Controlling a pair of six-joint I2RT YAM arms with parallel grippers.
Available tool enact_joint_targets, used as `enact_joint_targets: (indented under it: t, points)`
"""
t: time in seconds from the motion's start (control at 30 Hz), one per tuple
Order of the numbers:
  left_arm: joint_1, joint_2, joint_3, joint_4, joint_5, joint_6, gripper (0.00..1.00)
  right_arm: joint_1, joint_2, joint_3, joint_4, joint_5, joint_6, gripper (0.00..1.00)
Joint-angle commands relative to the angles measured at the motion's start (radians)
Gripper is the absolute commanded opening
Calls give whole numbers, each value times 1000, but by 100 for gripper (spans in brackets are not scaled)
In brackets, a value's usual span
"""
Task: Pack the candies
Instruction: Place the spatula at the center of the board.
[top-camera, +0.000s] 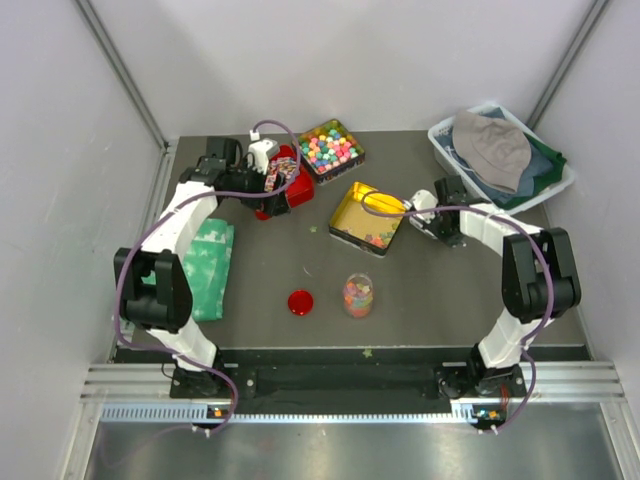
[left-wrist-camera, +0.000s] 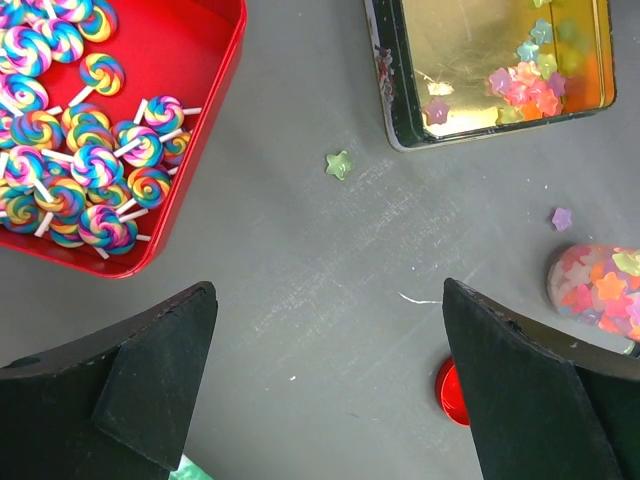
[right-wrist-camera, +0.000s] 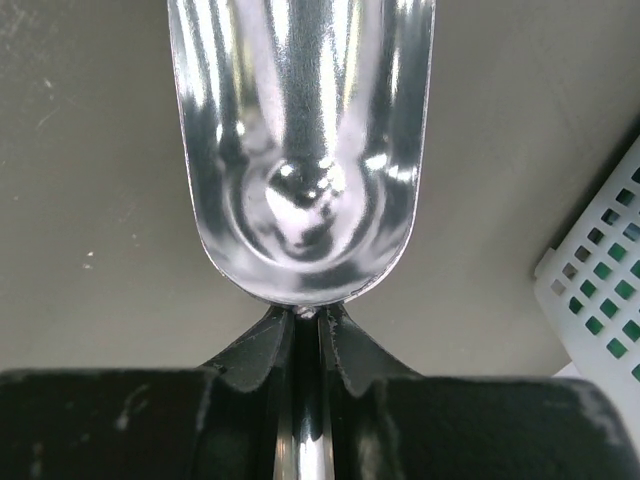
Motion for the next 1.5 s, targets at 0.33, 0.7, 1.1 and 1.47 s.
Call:
enact_joint_targets:
  t: [0.33, 0.7, 1.1, 1.47]
  points:
    - [6, -56, 39, -26, 18, 28, 99, -12, -60, 64, -38, -50, 40, 69]
    - [50, -106, 223, -40, -71, -12, 99, -12, -335, 317, -226, -101, 149, 99]
    - [310, -8, 828, -130, -123, -99, 99, -15, -502, 730, -119, 82, 285, 99]
    - [340, -79, 805, -67, -178, -128, 99, -30, -561, 741, -50, 148, 273, 99]
